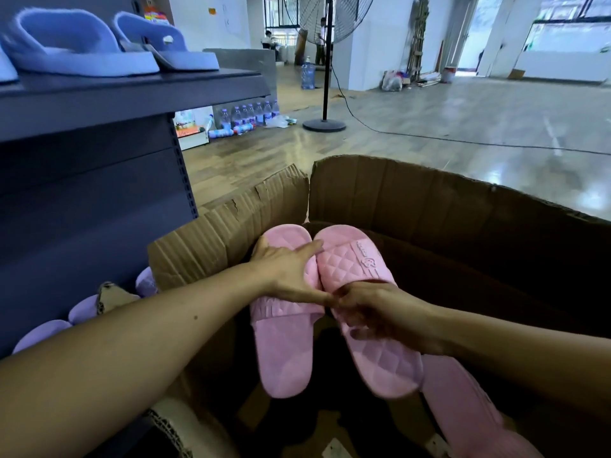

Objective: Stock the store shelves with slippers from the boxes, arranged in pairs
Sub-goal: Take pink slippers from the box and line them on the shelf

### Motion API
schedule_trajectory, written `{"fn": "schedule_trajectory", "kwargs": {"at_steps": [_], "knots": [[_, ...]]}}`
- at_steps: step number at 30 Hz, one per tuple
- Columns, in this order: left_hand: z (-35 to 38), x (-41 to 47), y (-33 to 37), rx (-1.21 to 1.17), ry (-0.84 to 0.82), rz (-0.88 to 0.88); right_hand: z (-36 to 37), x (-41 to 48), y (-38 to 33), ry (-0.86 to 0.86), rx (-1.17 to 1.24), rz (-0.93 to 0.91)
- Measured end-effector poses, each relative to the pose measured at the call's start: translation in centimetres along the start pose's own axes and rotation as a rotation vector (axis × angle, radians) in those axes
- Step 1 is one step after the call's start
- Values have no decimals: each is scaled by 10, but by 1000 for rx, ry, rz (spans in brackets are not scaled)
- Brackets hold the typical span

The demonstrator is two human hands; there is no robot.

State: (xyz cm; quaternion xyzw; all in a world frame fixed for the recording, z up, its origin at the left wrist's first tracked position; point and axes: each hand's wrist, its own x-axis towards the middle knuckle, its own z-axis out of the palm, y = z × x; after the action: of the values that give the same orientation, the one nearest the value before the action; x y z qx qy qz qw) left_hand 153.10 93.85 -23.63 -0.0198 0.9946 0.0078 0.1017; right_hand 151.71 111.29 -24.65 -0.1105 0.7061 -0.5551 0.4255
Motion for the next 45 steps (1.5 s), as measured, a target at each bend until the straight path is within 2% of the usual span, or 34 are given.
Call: {"fn": "schedule_trajectory", "kwargs": {"at_steps": [3, 8, 9, 12, 13, 16, 17, 18, 21, 23, 26, 30, 32, 36, 40, 42, 45], "knots": [[1, -1, 2, 46, 1, 35, -2, -3, 4, -51, -46, 4], [8, 4, 5, -70, -49, 98, -1, -8, 9, -102, -70, 5], [9, 5, 5, -69, -52, 110, -1, -10, 8, -114, -200, -14], [10, 4, 7, -20, -22, 137, -2, -15, -5, -138, -880, -116], [11, 4, 8, 0, -3, 149, -2, -16, -10, -99, -1050, -192], [10, 3, 10, 95, 42, 240, -6, -11, -24, 245, -1390, -533], [9, 1, 11, 129, 46, 268, -8, -6, -25, 299, -1437, -597], [8, 0, 11, 151, 44, 282, -11, 0, -24, 294, -1475, -595], [7, -2, 10, 144, 22, 240, -15, 15, -9, 164, -1597, -390], [6, -2, 9, 113, 9, 196, -13, 17, 2, 165, -1673, -370], [-1, -7, 8, 99, 9, 199, -14, 13, -5, 290, -1674, -487], [-36, -16, 9, 78, 224, 160, -25, -6, -43, 516, -1497, -574], [-62, -22, 9, 41, 319, 131, -34, -18, -68, 556, -1410, -662], [-118, -46, 4, 18, 505, 173, -46, -46, -117, 599, -1351, -948], [-171, -81, -7, 79, 590, 199, -29, -70, -162, 611, -1312, -1123], [-196, -102, -16, 62, 625, 183, -10, -80, -186, 576, -1216, -1167], [-225, -139, -35, 46, 619, 142, 21, -93, -218, 465, -1073, -1141]]}}
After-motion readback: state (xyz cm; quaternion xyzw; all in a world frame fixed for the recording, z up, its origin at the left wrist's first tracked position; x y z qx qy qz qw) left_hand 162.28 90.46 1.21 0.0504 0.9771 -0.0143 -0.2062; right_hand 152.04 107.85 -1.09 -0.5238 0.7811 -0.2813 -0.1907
